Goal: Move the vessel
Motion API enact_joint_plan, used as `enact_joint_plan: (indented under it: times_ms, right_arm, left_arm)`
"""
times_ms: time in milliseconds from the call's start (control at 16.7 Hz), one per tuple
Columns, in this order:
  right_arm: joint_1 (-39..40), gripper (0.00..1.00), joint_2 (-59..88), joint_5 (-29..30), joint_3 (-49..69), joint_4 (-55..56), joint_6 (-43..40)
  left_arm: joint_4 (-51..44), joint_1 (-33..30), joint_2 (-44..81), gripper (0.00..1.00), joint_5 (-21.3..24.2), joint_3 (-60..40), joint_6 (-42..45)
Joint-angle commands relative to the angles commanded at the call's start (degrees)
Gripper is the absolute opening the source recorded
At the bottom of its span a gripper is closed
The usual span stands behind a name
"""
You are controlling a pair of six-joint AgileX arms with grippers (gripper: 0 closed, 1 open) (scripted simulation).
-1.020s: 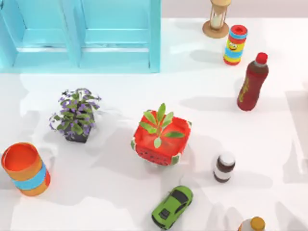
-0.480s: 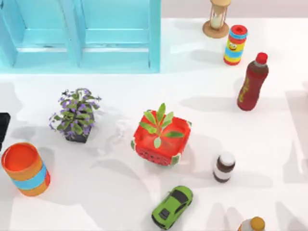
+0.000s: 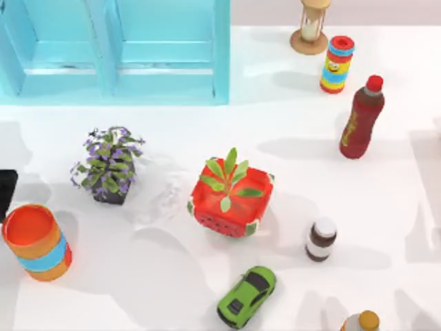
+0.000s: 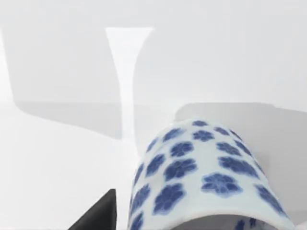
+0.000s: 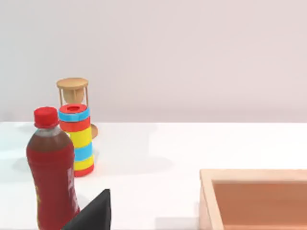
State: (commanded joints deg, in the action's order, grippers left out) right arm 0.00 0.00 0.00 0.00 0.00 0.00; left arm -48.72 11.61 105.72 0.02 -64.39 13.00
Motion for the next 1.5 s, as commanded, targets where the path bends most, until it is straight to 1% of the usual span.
enact_joint_plan:
  times_ms: [660,720,1260,1380,1500]
  right_arm:
    - [0.0,1.00,0.0,0.0,0.0,0.0,0.0]
    - [0.0,1.00,0.0,0.0,0.0,0.0,0.0]
    - [0.0,1.00,0.0,0.0,0.0,0.0,0.0]
    - [0.0,1.00,0.0,0.0,0.0,0.0,0.0]
    - [0.0,1.00,0.0,0.0,0.0,0.0,0.0]
  left_arm:
    - [0.0,0.0,0.0,0.02,0.0,0.0,0.0]
    - [0.0,0.0,0.0,0.00,0.0,0.0,0.0]
    - [-0.1,0.1,0.0,0.00,0.0,-0.2,0.2]
    - [-1.5,1.7,0.9,0.00,0.0,-2.2,1.8]
    - [-4.3,4.9,2.7,0.00,0.0,-6.6,5.0]
